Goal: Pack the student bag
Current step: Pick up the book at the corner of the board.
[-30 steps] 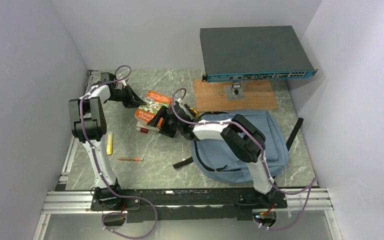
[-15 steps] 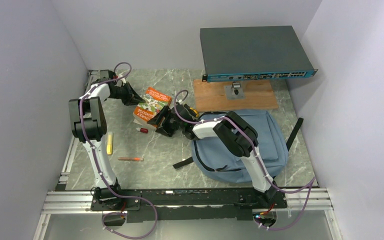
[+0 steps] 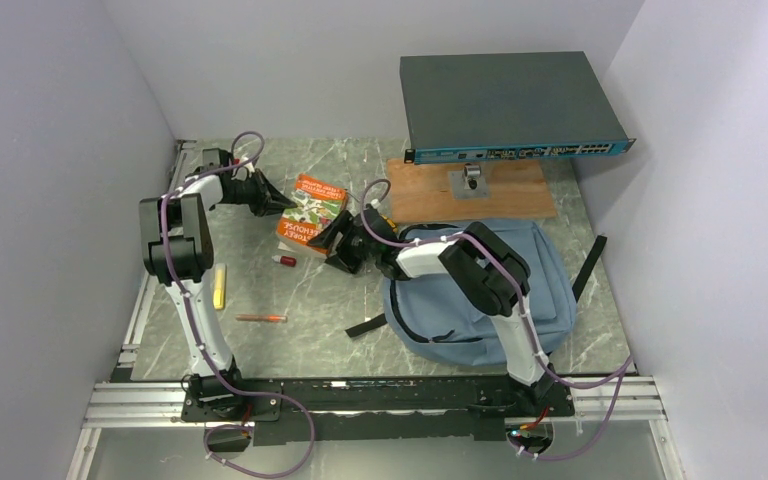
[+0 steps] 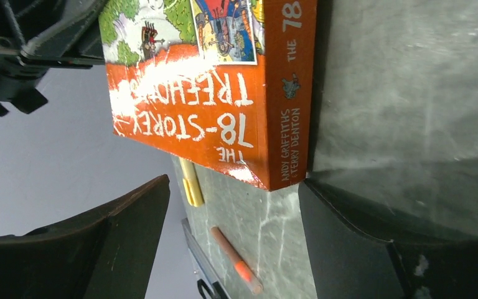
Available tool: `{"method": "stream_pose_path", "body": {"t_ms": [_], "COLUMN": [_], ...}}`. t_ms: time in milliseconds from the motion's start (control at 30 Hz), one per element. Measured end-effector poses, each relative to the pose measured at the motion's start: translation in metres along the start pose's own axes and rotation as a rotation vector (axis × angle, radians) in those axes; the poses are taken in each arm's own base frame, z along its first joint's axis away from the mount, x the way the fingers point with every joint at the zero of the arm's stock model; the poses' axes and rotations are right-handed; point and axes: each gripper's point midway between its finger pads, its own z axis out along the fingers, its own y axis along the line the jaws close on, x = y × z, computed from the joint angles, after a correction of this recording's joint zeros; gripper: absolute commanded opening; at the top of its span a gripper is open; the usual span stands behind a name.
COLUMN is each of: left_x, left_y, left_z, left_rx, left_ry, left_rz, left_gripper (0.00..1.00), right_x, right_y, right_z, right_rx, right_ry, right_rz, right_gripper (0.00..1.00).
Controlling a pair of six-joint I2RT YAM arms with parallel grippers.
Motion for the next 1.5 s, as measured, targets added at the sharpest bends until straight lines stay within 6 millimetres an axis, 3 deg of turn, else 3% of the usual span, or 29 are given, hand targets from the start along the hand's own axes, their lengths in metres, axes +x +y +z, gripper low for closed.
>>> {"method": "stream_pose_path", "body": {"t_ms": [133, 433, 633, 800, 867, 967, 1067, 1200, 1233, 1300, 1400, 1500], "left_x": [0.006, 0.013, 0.020, 0.028, 0.026, 0.025, 0.025, 0.023, 0.019, 0.014, 0.010, 0.022], "left_y": [0.008, 0.005, 0.002, -0.007, -0.008, -0.011, -0.008, -0.028, -0.037, -0.057, -0.092, -0.120], "left_z": [-0.002, -0.008, -0.003, 0.006, 0.005, 0.002, -0.002, -0.025, -0.035, -0.058, -0.102, -0.143], "left_rx": [0.032, 0.060, 0.058, 0.049, 0.034, 0.020, -0.026, -0.088, -0.113, -0.158, -0.226, -0.266], "left_ry": [0.009, 0.043, 0.065, 0.104, 0.104, 0.108, 0.092, 0.029, -0.009, -0.085, -0.236, -0.368], "left_rz": [-0.069, -0.133, -0.129, -0.092, -0.067, -0.030, 0.012, 0.102, 0.149, 0.234, 0.358, 0.442], "left_gripper": [0.00, 0.00, 0.00, 0.01, 0.17, 0.53, 0.73, 0.85, 0.93, 0.99, 1.00, 1.00], "right_x": [-0.008, -0.034, -0.035, -0.032, -0.033, -0.032, -0.032, -0.031, -0.030, -0.030, -0.031, -0.031], "right_y": [-0.004, -0.011, 0.002, 0.014, 0.019, 0.024, 0.027, 0.030, 0.030, 0.034, 0.037, 0.040], "right_z": [-0.009, -0.016, 0.000, 0.006, 0.004, 0.002, -0.001, -0.004, -0.004, -0.005, -0.006, -0.011], "right_rx": [0.016, 0.032, -0.028, -0.074, -0.103, -0.136, -0.152, -0.156, -0.157, -0.170, -0.180, -0.191], "right_ry": [-0.032, -0.088, -0.044, -0.022, -0.021, -0.021, -0.020, -0.017, -0.015, -0.014, -0.015, -0.016], "right_rz": [-0.022, -0.023, -0.009, 0.030, 0.056, 0.091, 0.113, 0.129, 0.134, 0.143, 0.151, 0.158], "right_gripper": [0.84, 0.82, 0.64, 0.24, 0.12, 0.01, 0.00, 0.00, 0.00, 0.00, 0.00, 0.00]}}
